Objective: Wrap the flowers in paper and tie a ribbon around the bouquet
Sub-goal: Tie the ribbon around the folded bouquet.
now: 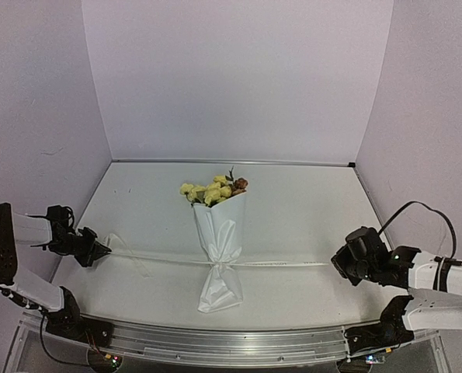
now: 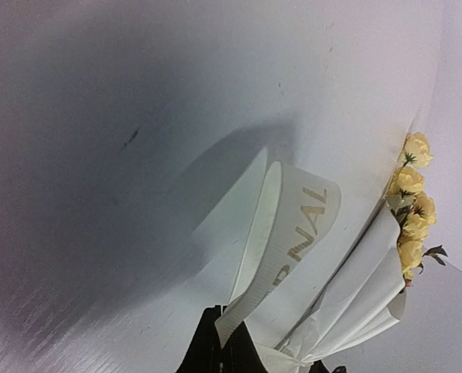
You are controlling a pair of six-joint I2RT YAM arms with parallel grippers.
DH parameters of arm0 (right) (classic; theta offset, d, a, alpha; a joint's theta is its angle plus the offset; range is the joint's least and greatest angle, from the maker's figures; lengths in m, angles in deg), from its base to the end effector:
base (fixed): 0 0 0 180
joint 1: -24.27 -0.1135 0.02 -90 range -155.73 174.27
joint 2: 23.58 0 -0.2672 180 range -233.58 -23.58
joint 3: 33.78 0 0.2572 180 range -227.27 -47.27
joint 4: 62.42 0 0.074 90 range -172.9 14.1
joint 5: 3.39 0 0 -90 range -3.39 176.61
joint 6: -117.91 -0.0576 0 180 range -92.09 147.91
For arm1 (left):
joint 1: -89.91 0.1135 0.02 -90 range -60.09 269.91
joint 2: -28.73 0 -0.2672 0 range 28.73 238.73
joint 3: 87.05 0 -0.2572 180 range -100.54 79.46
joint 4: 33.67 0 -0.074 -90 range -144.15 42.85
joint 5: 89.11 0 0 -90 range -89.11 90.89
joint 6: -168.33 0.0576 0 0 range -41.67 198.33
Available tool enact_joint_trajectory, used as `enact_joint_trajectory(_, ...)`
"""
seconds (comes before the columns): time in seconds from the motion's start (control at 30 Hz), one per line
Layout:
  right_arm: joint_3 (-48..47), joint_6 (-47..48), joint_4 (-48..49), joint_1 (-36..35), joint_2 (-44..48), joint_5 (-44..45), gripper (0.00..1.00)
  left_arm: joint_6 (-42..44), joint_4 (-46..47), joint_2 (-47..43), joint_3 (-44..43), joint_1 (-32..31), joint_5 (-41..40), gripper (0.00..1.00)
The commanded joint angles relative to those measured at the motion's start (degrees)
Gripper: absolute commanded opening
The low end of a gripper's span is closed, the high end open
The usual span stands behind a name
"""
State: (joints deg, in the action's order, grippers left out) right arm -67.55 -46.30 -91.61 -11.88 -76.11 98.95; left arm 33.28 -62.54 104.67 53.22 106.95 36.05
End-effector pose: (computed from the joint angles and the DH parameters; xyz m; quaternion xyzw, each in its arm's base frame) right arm 0.1593 0.1011 0.1461 0.3390 0.8647 0.2355 0.2860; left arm 0.2140 0.0309 0.1109 -0.4242 0.8311 -0.3359 0.1282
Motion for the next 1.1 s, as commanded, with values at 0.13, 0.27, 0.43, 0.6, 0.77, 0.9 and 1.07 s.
enact_joint_trajectory(0.13,-0.76,7.62,-12.85,12.74,-4.77,3.64,0.00,0.08,4.21,1.76,-6.29,9.70,-12.85,0.00)
enact_joint_trajectory(0.27,-2.28,10.02,-11.72,12.78,-5.88,-0.18,0.00,1.57,3.95,1.32,-7.00,9.20,-11.47,0.00)
enact_joint_trajectory(0.43,-2.68,8.89,-8.56,8.48,-8.88,-2.73,0.00,2.31,3.79,0.55,-6.17,2.57,-12.74,0.00)
enact_joint_trajectory(0.6,-4.20,8.16,-7.11,6.02,-13.30,-4.12,0.00,1.63,4.20,0.61,-4.83,-1.15,-13.56,0.00)
enact_joint_trajectory(0.77,-7.12,8.89,-7.90,3.44,-13.87,-4.13,0.23,3.01,1.55,-1.40,-6.19,-1.55,-14.11,0.28)
enact_joint_trajectory(0.9,-9.83,10.98,-10.33,2.26,-12.95,-3.61,0.50,4.24,-1.07,-4.15,-7.76,-2.02,-15.28,0.55)
enact_joint_trajectory(1.07,-15.38,19.95,-10.60,-1.83,-13.22,-4.82,0.67,6.28,-3.61,-6.84,-10.88,-7.00,-14.64,0.62)
